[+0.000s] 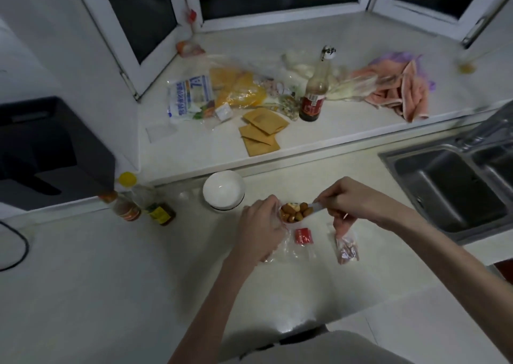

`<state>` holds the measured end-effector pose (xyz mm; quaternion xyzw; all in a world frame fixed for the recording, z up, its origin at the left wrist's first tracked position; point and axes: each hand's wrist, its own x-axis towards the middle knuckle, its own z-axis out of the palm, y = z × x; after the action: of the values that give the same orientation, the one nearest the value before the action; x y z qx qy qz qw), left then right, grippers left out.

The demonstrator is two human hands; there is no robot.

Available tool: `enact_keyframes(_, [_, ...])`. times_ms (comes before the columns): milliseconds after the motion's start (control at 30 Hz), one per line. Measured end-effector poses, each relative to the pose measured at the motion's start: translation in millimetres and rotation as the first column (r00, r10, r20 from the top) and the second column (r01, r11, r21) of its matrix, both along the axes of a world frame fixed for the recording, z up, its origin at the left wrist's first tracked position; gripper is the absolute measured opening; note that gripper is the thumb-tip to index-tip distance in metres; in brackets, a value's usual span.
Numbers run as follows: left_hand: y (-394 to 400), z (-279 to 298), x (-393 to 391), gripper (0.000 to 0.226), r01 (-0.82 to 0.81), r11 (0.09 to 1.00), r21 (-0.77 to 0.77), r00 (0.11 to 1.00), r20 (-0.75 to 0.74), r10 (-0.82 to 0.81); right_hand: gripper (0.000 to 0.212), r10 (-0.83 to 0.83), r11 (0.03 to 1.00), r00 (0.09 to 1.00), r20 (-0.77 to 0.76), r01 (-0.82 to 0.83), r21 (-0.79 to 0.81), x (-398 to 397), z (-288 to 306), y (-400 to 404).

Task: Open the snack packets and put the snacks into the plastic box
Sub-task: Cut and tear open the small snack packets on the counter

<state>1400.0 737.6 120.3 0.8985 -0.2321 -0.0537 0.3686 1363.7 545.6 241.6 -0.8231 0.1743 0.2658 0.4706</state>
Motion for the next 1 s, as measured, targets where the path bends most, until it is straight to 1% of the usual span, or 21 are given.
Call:
enact_keyframes(67, [2,5,-1,0.027,-0.006,1.000,-0.010,1.000,0.013,0.006,0.028,0.023,0.997,1.000,-0.004,-0.023,-0.076,3,10,11])
enact_keyframes(167, [4,11,-2,0.025,-0.016,0.999,-0.034,1.000,0.018,0.017,0.023,0.114,0.970,0.993,0.005,-0.110,-0.216,6,28,31])
enact_keyframes(300, [7,18,-6,0.028,-0.012,0.997,-0.076,0.996,0.085,0.018,0.025,0.223,0.904,0.969,0.102,-0.166,-0.394,4,48,59])
enact_keyframes(367, [12,21,-8,0.029,-0.029,0.993,-0.117,0.996,0.082,0.039,0.026,0.264,0.874,0.954,0.145,-0.173,-0.453,2,55,72])
enact_keyframes(467, [25,24,-10,0.032,-0.064,0.976,-0.207,0.996,0.049,0.076,0.025,0.281,0.884,0.930,0.238,-0.154,-0.442,-1,62,86])
enact_keyframes(533, [35,24,-10,0.034,-0.104,0.969,-0.226,0.992,0.047,0.117,0.020,0.271,0.903,0.915,0.300,-0.134,-0.407,0,62,96])
enact_keyframes(633, [49,23,-11,0.031,-0.169,0.952,-0.257,0.983,0.025,0.181,0.019,0.221,0.932,0.908,0.355,-0.090,-0.352,6,58,108])
enact_keyframes(733, [61,22,-13,0.031,-0.211,0.936,-0.282,0.972,0.037,0.231,0.020,0.143,0.960,0.891,0.431,-0.019,-0.279,10,54,120])
enact_keyframes(800, [67,22,-13,0.032,-0.226,0.922,-0.315,0.970,0.016,0.244,0.023,0.152,0.953,0.852,0.501,0.008,-0.302,9,51,128])
enact_keyframes(1000, [77,30,-15,0.028,-0.246,0.880,-0.407,0.968,-0.057,0.245,0.025,0.291,0.909,0.681,0.672,0.021,-0.416,-2,55,140])
